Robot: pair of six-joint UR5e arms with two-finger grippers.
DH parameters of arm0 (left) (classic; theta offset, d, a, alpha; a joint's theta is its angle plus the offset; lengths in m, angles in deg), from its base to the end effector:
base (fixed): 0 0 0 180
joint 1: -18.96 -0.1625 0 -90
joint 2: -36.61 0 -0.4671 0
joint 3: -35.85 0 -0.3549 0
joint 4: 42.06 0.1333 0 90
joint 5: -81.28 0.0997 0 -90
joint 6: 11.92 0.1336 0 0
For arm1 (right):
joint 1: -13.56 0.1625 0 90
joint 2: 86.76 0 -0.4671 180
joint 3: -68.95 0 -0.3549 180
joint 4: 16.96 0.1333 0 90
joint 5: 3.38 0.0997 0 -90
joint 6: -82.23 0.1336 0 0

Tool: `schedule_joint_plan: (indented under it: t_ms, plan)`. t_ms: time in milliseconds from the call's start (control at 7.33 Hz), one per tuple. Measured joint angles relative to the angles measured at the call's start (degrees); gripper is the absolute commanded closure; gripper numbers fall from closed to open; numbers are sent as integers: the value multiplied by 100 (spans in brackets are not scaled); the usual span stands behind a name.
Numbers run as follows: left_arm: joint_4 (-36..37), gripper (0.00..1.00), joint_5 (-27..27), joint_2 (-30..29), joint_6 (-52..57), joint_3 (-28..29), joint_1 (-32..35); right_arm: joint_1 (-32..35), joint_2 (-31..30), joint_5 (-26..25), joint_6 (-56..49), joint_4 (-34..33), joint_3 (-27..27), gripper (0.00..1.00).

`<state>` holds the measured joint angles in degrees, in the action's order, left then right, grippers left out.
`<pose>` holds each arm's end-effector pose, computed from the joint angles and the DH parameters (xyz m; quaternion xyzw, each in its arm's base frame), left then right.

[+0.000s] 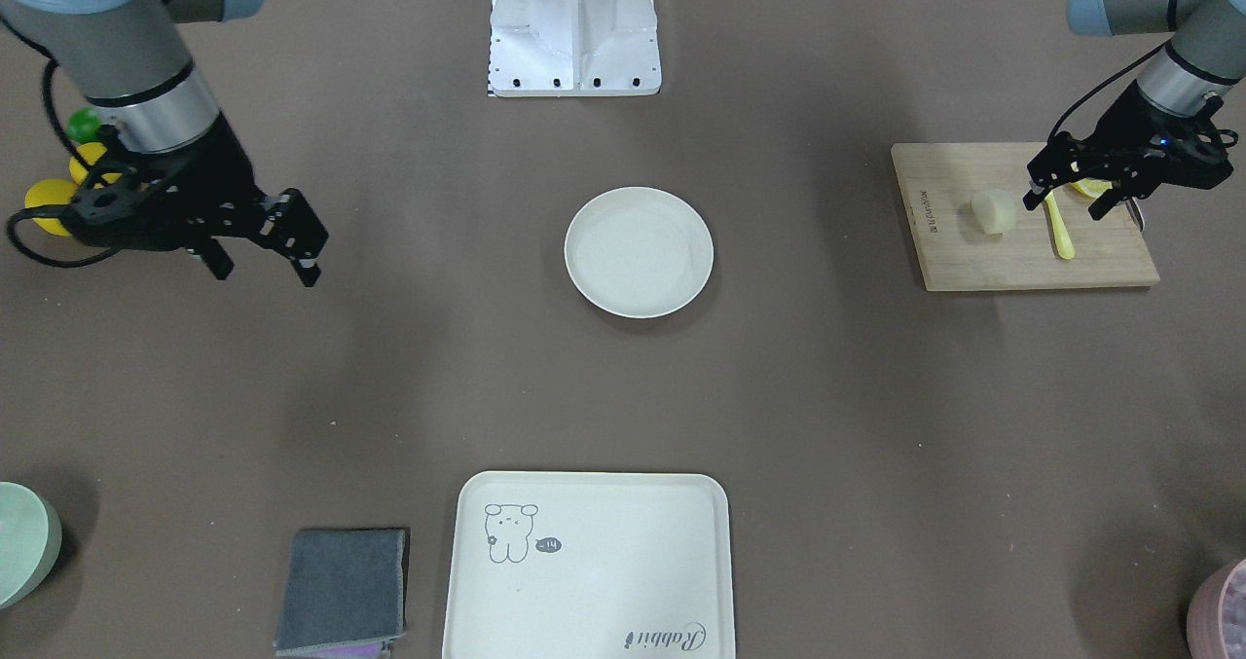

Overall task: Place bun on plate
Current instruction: 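Release the plate and withdraw the right arm while the left gripper reaches the bun, then grasp the pale bun on the cutting board with the left gripper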

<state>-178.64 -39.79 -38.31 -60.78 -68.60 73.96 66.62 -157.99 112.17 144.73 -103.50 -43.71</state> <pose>0.1681 -0.3522 0.6253 0.1150 0.4347 -0.0033 0.8932 -0.2833 -0.5027 0.3850 0.0848 -0.4162 0.1171 0.8977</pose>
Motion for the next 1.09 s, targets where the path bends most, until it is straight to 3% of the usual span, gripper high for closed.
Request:
schedule_joint_plan:
  t_ms: [273,545,818,955,1091]
  plan:
    - [-225,12,688,58,-656,31,-696,758,-478,669,-1315,6,15,0]
    - [-327,20,1158,82,-847,162,-1092,945,-662,812,-1660,35,18,0]
    - [-367,72,1423,143,-857,201,-1379,973,-691,815,-1701,44,16,0]
    - [-400,92,1487,155,-856,200,-1465,986,-691,812,-1704,44,17,0]
    - [-424,96,1510,155,-855,185,-1504,994,-691,813,-1705,47,23,0]
